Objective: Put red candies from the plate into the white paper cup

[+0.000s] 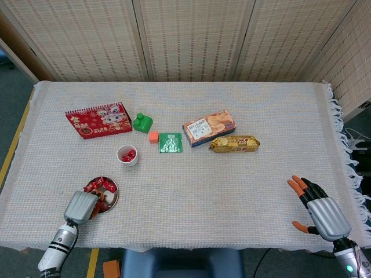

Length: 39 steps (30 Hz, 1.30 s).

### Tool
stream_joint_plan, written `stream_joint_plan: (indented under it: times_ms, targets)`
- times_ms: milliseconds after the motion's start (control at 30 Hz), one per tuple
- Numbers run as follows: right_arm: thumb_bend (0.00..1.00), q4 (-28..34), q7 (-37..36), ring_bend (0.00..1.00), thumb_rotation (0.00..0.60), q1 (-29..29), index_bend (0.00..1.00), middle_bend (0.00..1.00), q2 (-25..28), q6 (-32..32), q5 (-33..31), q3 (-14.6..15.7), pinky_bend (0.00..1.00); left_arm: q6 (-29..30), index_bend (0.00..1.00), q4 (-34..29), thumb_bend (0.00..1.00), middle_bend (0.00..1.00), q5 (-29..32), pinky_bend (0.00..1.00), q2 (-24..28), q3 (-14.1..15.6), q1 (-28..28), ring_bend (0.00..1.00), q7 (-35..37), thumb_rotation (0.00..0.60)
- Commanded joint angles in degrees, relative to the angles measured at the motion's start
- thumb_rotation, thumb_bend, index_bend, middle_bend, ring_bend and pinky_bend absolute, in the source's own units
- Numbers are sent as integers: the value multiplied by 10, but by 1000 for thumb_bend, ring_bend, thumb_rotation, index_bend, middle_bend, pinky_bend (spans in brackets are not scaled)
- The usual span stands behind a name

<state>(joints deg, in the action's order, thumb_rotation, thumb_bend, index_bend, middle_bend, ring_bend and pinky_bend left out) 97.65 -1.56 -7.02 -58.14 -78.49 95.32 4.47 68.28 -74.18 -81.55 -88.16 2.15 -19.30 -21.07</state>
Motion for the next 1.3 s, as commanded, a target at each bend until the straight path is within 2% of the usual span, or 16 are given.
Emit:
stream_joint_plan:
  times_ms: [33, 300, 833, 1100, 1300]
  targets:
    - [62, 0, 0, 0, 600, 0, 0, 0, 0, 1, -1, 0, 134, -1, 492, -1, 380, 500, -1, 1000, 0, 1, 1, 838, 1, 600]
    - [62, 0, 1, 0, 600, 0, 0, 0, 0, 1, -2, -1, 134, -3, 571, -9, 399, 581, -6, 1000, 6, -3, -3, 838, -1, 600]
    - [62, 0, -1, 0, 600, 0, 0, 0, 0, 0, -2, -1, 135, -6, 624, -65, 413, 631, -17, 1000, 37, -23, -28, 838, -49, 600]
    - [62, -1, 1, 0, 600, -1, 0, 0, -1, 2, -6, -3, 136, -27, 623, -103, 413, 632, 0, 1000, 54, -50, -55, 838, -64, 600]
    - [62, 0, 6, 0, 600, -2, 0, 0, -3, 7, -12, -5, 137, -56, 624, -138, 413, 632, 31, 1000, 65, -84, -86, 838, -66, 600]
